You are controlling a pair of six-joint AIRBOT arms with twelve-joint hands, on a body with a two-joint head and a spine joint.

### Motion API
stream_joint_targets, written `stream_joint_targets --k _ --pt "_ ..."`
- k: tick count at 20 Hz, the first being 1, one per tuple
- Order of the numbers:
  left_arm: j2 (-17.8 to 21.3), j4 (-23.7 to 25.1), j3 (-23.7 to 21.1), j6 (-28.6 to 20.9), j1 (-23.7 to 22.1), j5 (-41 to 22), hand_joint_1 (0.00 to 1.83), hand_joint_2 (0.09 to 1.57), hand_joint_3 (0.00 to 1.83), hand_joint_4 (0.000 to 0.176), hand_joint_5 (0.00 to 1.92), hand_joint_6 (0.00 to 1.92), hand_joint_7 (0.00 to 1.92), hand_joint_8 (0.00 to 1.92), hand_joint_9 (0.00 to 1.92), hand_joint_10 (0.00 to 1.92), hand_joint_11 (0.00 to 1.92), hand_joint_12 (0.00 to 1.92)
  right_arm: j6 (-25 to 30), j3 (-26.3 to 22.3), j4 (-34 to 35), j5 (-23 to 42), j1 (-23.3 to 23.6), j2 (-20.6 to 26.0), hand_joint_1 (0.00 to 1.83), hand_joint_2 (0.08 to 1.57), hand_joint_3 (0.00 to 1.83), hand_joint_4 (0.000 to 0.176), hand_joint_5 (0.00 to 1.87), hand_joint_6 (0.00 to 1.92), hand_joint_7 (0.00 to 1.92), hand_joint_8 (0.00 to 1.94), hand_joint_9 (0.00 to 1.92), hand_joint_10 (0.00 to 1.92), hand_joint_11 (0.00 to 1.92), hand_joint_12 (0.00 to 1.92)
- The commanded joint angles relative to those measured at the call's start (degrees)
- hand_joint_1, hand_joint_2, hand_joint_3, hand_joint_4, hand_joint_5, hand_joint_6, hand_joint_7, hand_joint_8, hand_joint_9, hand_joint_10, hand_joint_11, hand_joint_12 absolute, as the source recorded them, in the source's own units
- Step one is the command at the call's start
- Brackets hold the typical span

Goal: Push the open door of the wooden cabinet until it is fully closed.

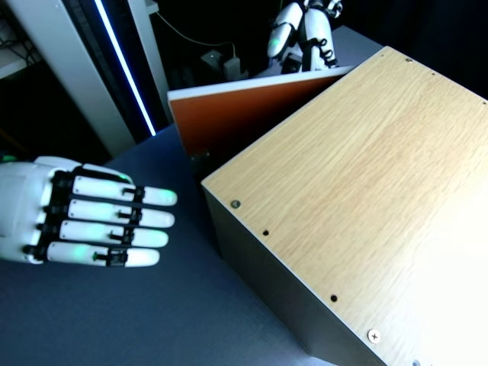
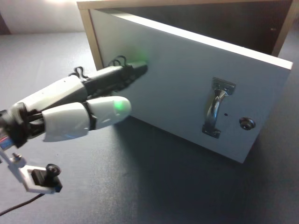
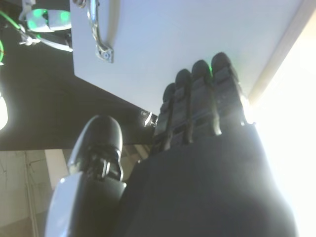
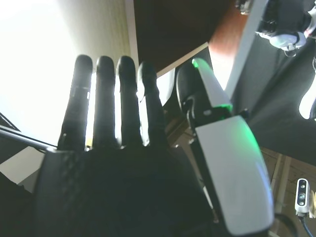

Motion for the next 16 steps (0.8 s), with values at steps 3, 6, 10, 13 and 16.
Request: stream_joint_targets --k 3,6,10,13,16 --pt "-1.3 -0.3 1.1 -0.3 -1.8 -5.7 0.11 1.47 0.00 0.000 0.14 0.01 0.17 0.00 0.14 0.00 0.10 0.02 0.5 0.6 1.6 6.9 0.1 -0.2 0.76 1.38 0.00 0.000 0.35 0.00 0.33 0.00 0.30 0.00 0.04 0.61" --pt "-2.4 -0.1 2.0 -0.3 -3.1 -5.1 0.10 1.48 0.00 0.000 0.14 0.00 0.16 0.00 0.13 0.00 0.10 0.02 0.5 0.7 1.6 6.9 0.1 -0.2 0.75 1.38 0.00 0.000 0.35 0.00 0.33 0.00 0.31 0.00 0.08 0.56" --pt "-3.9 0.6 3.4 -0.3 -4.6 -4.1 0.14 1.46 0.00 0.000 0.16 0.00 0.19 0.00 0.18 0.01 0.16 0.06 0.5 0.7 1.6 6.9 0.1 -0.3 0.75 1.38 0.00 0.000 0.34 0.00 0.33 0.00 0.30 0.00 0.07 0.56" --pt "-5.3 0.9 4.6 -0.3 -6.2 -3.0 0.16 1.47 0.00 0.000 0.14 0.00 0.18 0.01 0.19 0.01 0.18 0.08 0.6 0.7 1.6 6.9 0.1 -0.5 0.76 1.38 0.00 0.000 0.34 0.00 0.32 0.00 0.29 0.00 0.05 0.57" --pt "-6.4 0.0 5.7 -0.3 -6.9 -2.7 0.19 1.46 0.00 0.000 0.16 0.00 0.18 0.00 0.19 0.00 0.19 0.10 0.8 0.7 1.6 6.9 0.1 -0.5 0.78 1.38 0.00 0.000 0.34 0.00 0.33 0.00 0.30 0.00 0.07 0.59"
